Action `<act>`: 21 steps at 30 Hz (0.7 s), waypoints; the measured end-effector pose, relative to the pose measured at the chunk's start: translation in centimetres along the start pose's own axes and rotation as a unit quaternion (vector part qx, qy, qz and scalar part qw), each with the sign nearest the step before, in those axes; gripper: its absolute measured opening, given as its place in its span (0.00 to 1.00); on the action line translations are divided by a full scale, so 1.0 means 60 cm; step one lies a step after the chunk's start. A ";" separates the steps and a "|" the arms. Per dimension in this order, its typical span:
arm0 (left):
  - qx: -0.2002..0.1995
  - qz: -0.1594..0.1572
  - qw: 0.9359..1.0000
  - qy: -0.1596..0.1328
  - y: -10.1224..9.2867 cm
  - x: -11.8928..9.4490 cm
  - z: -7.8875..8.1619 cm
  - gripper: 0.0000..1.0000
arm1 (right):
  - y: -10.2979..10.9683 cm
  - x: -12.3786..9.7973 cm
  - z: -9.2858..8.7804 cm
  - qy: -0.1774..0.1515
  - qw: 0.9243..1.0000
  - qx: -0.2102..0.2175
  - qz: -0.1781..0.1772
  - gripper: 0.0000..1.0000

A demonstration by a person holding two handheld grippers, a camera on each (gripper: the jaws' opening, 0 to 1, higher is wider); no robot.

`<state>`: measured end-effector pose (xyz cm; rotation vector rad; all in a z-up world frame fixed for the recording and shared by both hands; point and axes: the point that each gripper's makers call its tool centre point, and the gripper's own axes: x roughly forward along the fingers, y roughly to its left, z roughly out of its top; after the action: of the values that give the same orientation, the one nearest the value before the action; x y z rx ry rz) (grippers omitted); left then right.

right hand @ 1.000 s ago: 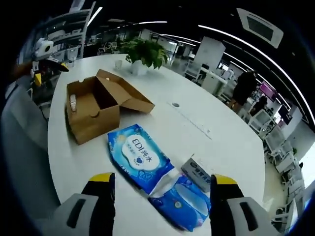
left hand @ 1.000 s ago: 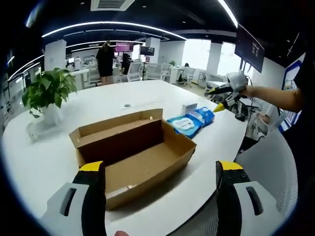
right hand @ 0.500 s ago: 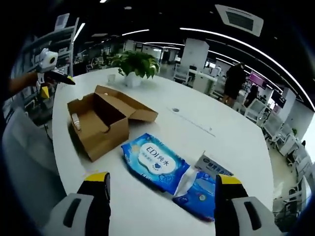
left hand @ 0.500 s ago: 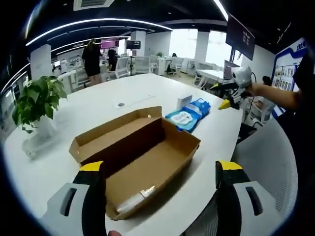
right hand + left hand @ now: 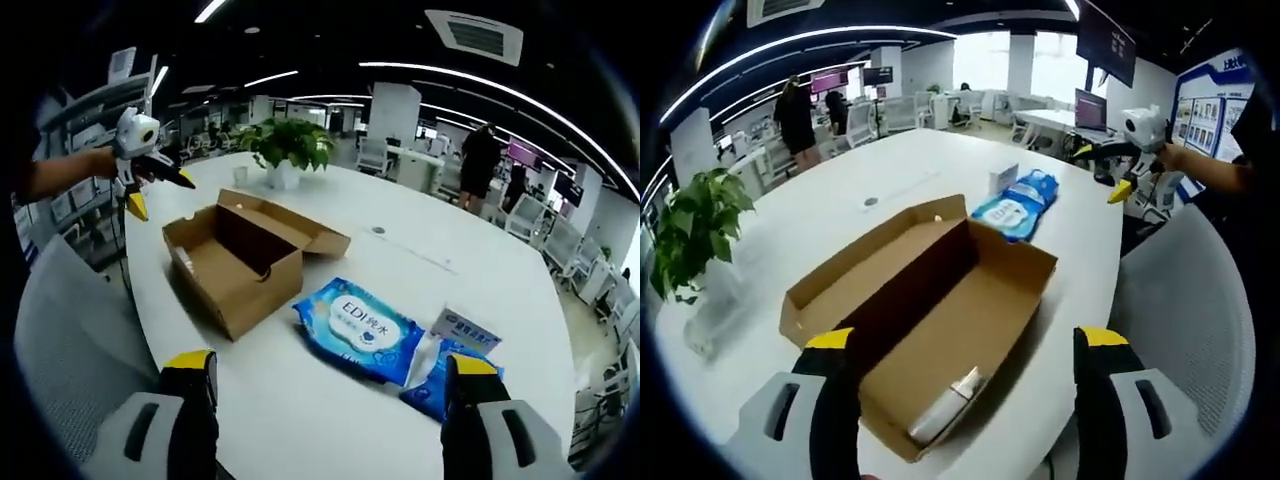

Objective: Operate the shoe box by opening the lid, removing the specified soft item, and placing it in the target area until the item is outside and the box remains undamaged.

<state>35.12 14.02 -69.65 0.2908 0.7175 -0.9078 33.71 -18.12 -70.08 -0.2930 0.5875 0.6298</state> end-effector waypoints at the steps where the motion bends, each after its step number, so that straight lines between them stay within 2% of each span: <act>1: 0.005 -0.004 1.000 0.008 0.002 0.003 -0.004 0.91 | 0.004 -0.002 0.001 0.000 1.000 0.001 0.000 0.94; 7: 0.008 -0.025 0.999 0.030 0.023 0.015 -0.014 0.90 | 0.028 -0.013 0.003 -0.005 1.000 0.006 0.006 0.96; 10: 0.004 -0.053 0.998 0.043 0.028 0.022 -0.021 0.88 | 0.044 -0.018 0.002 -0.006 1.000 0.015 0.013 0.97; 18: 0.011 -0.074 0.994 0.080 0.059 0.040 -0.046 0.82 | 0.073 -0.028 -0.006 0.002 0.999 0.028 0.020 0.99; 21: 0.016 -0.080 0.992 0.093 0.067 0.046 -0.053 0.82 | 0.080 -0.030 -0.009 0.007 1.000 0.023 0.019 0.99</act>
<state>38.06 16.36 -74.13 0.3530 0.9086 -1.0547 29.28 -15.46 -69.85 -0.2440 0.6220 0.6500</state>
